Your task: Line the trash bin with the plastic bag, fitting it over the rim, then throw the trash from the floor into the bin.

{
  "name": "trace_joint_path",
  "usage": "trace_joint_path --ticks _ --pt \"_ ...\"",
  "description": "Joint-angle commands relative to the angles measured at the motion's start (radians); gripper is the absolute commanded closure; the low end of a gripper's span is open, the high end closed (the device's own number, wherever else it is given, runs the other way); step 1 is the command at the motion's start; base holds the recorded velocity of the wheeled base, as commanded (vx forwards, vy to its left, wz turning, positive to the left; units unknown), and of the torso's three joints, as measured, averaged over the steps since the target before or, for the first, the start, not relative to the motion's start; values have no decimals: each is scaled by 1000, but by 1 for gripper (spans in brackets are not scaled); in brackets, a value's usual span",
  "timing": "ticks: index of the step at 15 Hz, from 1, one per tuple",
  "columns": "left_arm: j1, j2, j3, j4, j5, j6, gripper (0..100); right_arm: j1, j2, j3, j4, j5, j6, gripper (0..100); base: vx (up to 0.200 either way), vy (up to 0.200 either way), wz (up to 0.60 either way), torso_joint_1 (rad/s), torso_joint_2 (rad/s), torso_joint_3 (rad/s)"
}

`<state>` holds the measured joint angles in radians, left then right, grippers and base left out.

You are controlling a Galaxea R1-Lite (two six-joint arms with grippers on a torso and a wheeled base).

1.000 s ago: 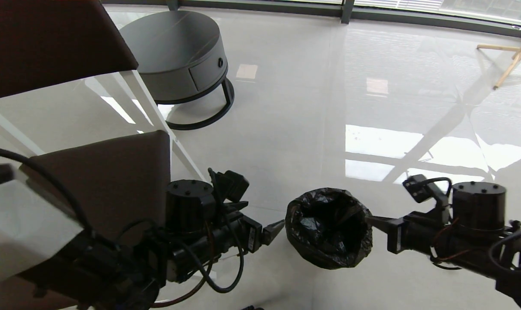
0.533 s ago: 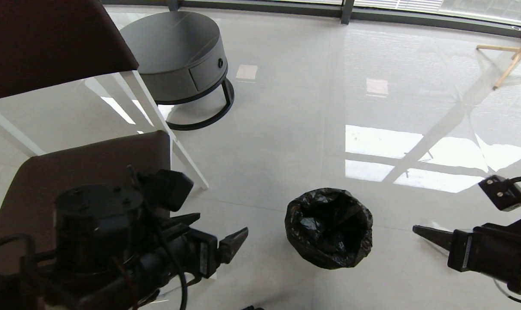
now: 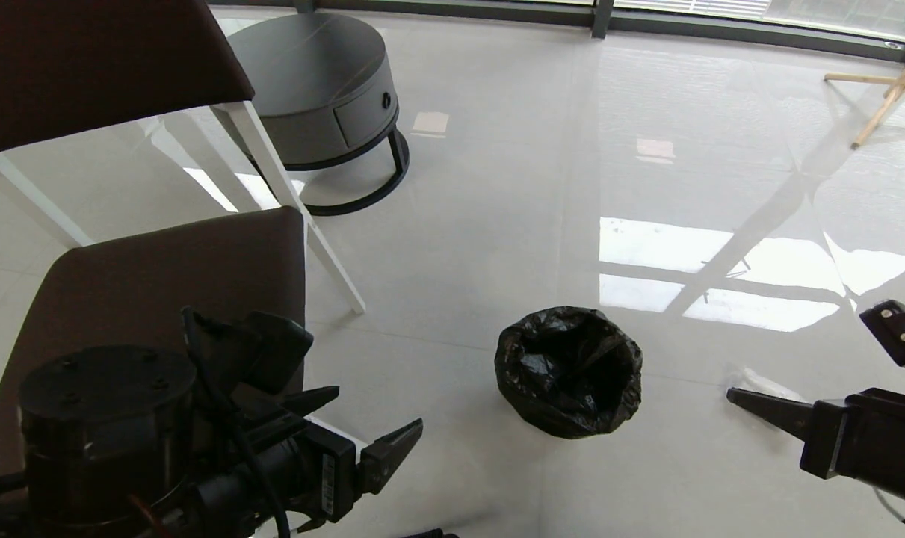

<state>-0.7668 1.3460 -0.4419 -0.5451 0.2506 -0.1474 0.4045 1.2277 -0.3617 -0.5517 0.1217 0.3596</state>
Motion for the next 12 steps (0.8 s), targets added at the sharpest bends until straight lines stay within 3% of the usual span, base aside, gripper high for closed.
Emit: trace_joint_path --ticks 1,4,12 --pt "-2 81 -14 -59 -7 0 0 1 0 13 -2 1 1 100 0 0 0 0 0 0" --pt "-9 173 -8 -213 -1 14 0 1 0 27 -2 3 1 100 0 -67 0 2 2 1" --pt "-31 191 2 -231 15 32 0 1 0 49 -14 53 -1 100 0 -200 0 3 3 4"
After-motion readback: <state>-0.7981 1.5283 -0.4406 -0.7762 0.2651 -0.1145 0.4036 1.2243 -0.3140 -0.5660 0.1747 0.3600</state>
